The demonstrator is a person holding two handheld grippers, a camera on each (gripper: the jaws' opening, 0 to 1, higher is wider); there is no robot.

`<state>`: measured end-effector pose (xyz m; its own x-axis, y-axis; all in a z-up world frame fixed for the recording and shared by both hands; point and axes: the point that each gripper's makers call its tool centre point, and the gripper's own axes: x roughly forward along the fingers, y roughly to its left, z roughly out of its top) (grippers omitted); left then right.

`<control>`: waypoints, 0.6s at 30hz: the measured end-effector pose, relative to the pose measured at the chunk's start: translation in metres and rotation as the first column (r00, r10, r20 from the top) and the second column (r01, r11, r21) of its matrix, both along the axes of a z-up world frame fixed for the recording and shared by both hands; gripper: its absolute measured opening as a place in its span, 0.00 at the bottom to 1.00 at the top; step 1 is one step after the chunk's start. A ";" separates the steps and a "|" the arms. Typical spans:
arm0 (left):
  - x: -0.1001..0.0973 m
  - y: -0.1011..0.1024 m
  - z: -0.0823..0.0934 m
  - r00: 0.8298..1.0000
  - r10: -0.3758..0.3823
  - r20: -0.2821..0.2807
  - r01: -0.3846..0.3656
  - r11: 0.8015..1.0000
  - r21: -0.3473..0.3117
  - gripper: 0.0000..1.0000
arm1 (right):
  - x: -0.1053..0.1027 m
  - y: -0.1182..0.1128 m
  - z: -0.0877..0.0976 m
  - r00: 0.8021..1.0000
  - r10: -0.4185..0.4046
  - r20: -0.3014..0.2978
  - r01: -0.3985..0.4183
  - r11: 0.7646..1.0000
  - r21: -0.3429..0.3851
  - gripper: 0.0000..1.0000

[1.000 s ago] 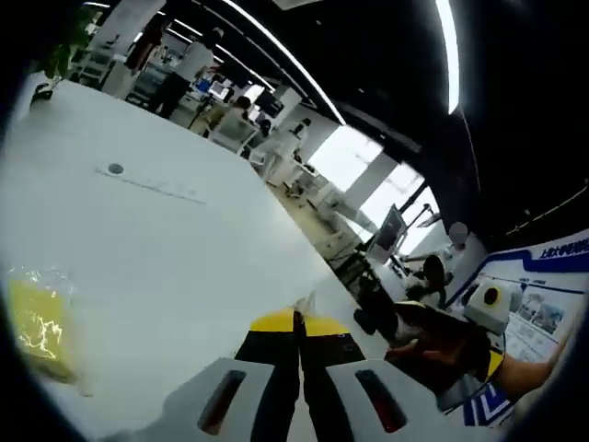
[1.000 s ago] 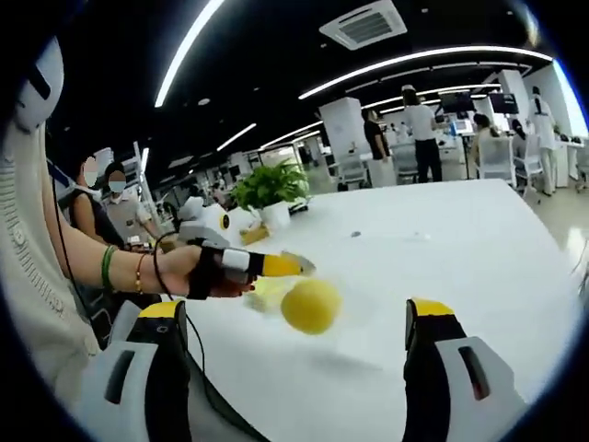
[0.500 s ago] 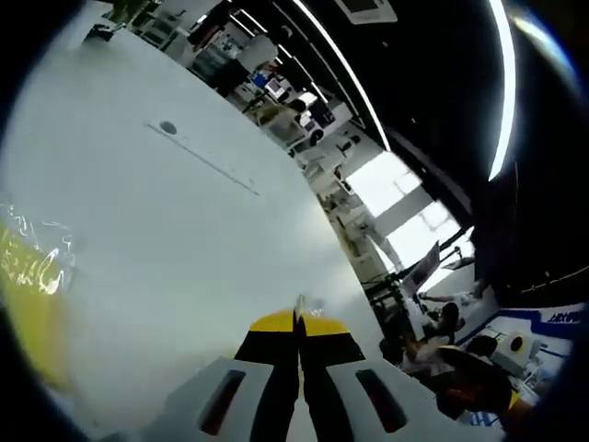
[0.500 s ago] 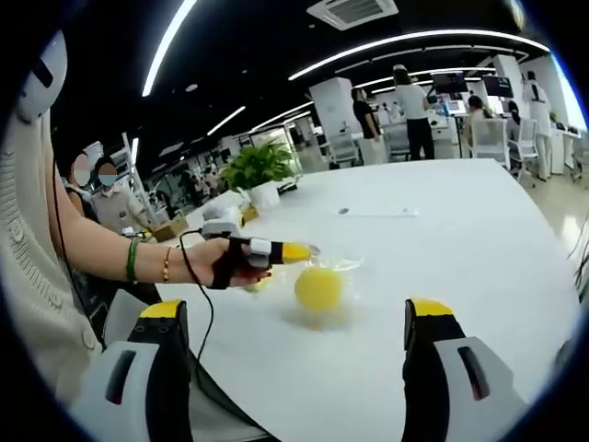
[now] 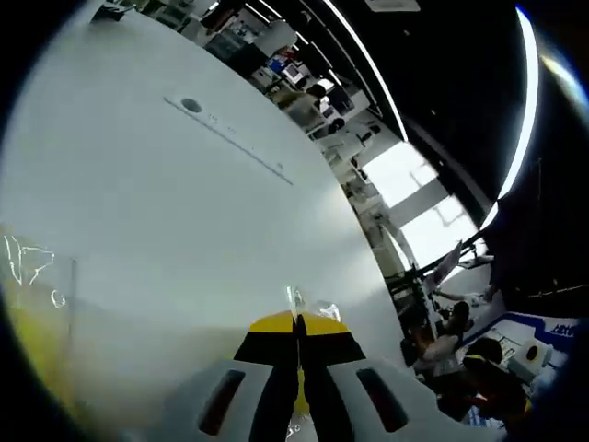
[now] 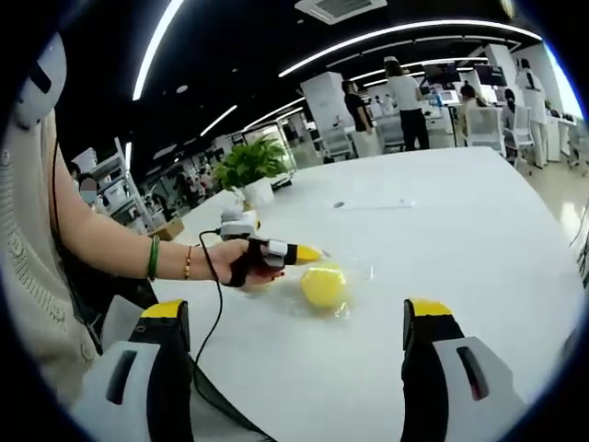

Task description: Compare the silicone blocks by pressing each to a similar depth, holding the contact briefly, and releasing to observe deformation and rebound differences across the visible hardness samples.

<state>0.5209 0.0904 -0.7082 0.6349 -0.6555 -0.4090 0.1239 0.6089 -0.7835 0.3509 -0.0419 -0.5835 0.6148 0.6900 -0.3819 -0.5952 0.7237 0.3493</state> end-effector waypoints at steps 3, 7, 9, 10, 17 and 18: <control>0.001 0.005 -0.011 1.000 0.006 -0.029 -0.006 1.000 0.005 0.00 | -0.001 0.000 -0.002 1.000 0.000 -0.009 0.000 1.000 -0.001 0.89; 0.000 0.012 -0.024 0.997 0.027 -0.065 -0.026 1.000 0.007 0.00 | -0.001 0.000 -0.005 1.000 -0.009 -0.022 0.009 1.000 0.010 0.88; 0.000 0.012 -0.023 0.998 0.027 -0.060 -0.027 1.000 0.001 0.00 | -0.001 -0.001 -0.006 1.000 -0.012 -0.027 0.012 1.000 0.007 0.88; 0.000 0.012 -0.023 0.998 0.028 -0.057 -0.027 1.000 0.007 0.00 | -0.001 -0.001 -0.007 1.000 -0.011 -0.027 0.011 1.000 0.005 0.87; -0.001 0.017 -0.025 0.990 0.067 -0.122 -0.069 0.998 -0.013 0.04 | 0.001 0.003 -0.003 1.000 -0.013 -0.026 0.014 0.999 0.030 0.87; -0.001 0.019 -0.024 0.991 0.070 -0.112 -0.070 0.998 0.003 0.06 | 0.000 0.003 -0.002 1.000 -0.012 -0.023 0.013 1.000 0.028 0.87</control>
